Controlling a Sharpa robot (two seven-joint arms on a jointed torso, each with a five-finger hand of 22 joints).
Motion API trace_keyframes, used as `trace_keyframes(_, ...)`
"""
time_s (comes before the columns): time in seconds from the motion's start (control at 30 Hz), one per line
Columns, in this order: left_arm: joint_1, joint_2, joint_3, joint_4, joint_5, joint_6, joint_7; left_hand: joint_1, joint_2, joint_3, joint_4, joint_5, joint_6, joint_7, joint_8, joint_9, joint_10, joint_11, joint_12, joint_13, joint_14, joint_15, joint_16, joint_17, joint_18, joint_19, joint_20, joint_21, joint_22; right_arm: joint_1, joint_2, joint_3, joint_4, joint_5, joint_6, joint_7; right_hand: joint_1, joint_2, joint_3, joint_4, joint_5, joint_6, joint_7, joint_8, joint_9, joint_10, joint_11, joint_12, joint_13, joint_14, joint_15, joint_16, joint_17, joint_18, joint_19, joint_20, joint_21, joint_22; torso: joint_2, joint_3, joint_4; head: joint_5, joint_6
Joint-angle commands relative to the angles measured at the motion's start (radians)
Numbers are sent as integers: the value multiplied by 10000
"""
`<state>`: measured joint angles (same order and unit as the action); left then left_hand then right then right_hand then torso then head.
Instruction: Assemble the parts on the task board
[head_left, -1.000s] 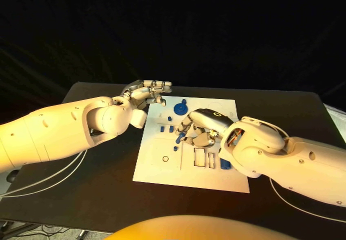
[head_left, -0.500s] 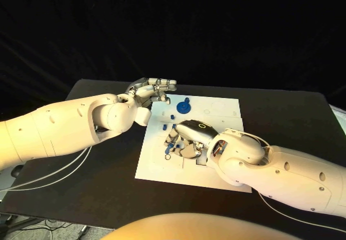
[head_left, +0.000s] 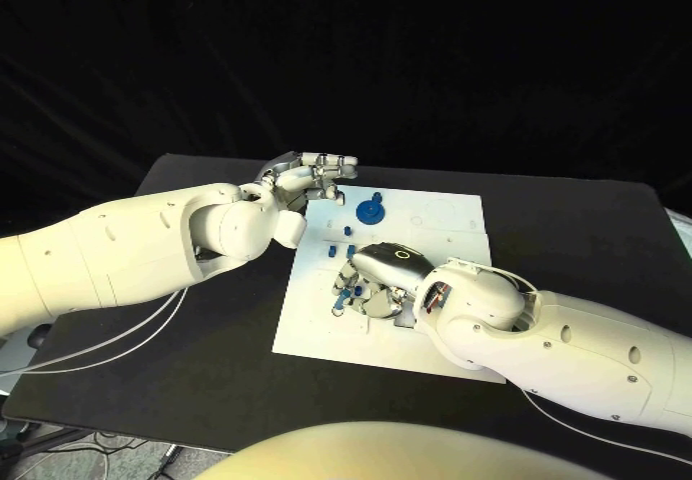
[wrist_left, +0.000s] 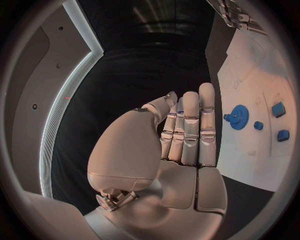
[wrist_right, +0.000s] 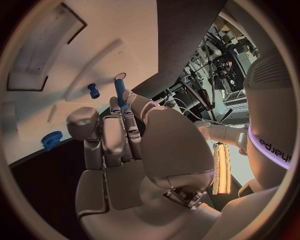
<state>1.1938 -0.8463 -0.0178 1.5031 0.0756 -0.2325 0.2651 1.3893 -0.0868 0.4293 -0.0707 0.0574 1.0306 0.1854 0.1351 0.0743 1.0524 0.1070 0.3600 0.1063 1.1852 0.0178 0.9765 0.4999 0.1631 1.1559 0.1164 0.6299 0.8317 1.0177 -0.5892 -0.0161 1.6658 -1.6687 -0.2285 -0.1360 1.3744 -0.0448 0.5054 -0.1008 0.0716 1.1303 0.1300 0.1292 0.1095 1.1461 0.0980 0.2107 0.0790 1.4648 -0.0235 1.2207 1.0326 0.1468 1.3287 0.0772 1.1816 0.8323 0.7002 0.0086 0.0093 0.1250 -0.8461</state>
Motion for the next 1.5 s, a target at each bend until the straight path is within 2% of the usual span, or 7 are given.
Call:
trace_keyframes(0.03,-3,22,6,2,-43,202,69,25,24,4,-44,58,-75,-11,36,-11,-76,-2,53,14,-81,18,-21,-9,196,-63,20,-68,-12,-15,24,-3,-11,-263,401,24,138,86,55,-12,78,-28,46,3,18,461,-368,51,11,274,-22,33,-12,-178,23,-6,37,-4,0,5,4,1,-24)
trace_keyframes(0.8,-16,53,6,-23,-43,222,48,25,24,4,-44,58,-75,-11,36,-11,-76,-2,53,14,-81,18,-21,-9,196,-63,20,-68,-12,-114,231,-51,-127,-700,830,-342,83,81,69,-6,88,-5,42,19,27,490,-371,45,20,267,-19,17,-47,-174,12,1,34,-15,5,1,10,-10,-71)
trace_keyframes(1.1,-18,53,6,-26,-43,220,44,25,24,4,-44,58,-75,-11,36,-11,-76,-2,53,14,-81,18,-21,-9,196,-63,20,-68,-12,-233,395,-93,-164,-1244,769,-539,-140,-48,63,5,77,-224,105,-87,-10,284,-301,-141,-14,249,33,5,-95,-173,-29,45,27,-38,-2,-2,9,0,-93)
trace_keyframes(1.13,-18,53,6,-27,-43,220,43,25,24,4,-44,58,-75,-11,36,-11,-76,-2,53,14,-81,18,-21,-9,196,-63,20,-68,-12,-238,404,-97,-167,-1263,761,-549,-205,-88,43,23,92,-311,136,-132,-28,197,-272,-200,-31,244,62,-2,-111,-170,-45,60,13,-63,-6,-2,4,4,-97)
trace_keyframes(1.33,-18,49,6,-22,-43,210,43,9,42,-8,-42,59,-75,-12,51,-10,-87,-2,81,17,-85,22,-16,-24,195,-62,23,-76,-15,-252,394,-115,-175,-1276,474,-554,-1082,-791,-707,391,472,-1123,440,-526,-199,-693,55,-632,-141,141,318,-184,-412,-41,-422,238,-482,-889,-11,3,-10,9,-99)
trace_keyframes(1.43,-19,46,5,-21,-43,207,42,9,42,-8,-42,59,-75,-12,51,-10,-87,-2,81,17,-85,22,-16,-24,195,-62,23,-76,-15,-257,349,-118,-147,-1234,253,-518,-1137,-917,-1194,465,502,-1742,489,-640,-331,-1486,181,-805,-133,-148,408,-783,-1229,128,-888,355,-1165,-1929,-14,5,-11,4,-93)
trace_keyframes(1.5,-19,44,5,-21,-43,198,40,2,49,-11,-38,59,-76,-12,54,-10,-92,-1,88,17,-86,23,-14,-28,194,-62,24,-78,-16,-267,288,-118,-82,-1181,60,-481,-1238,-1033,-1602,557,763,-1946,557,-637,-365,-1980,254,-882,-139,-364,480,-1243,-1845,239,-1199,407,-1655,-2647,-12,7,-10,-4,-86)
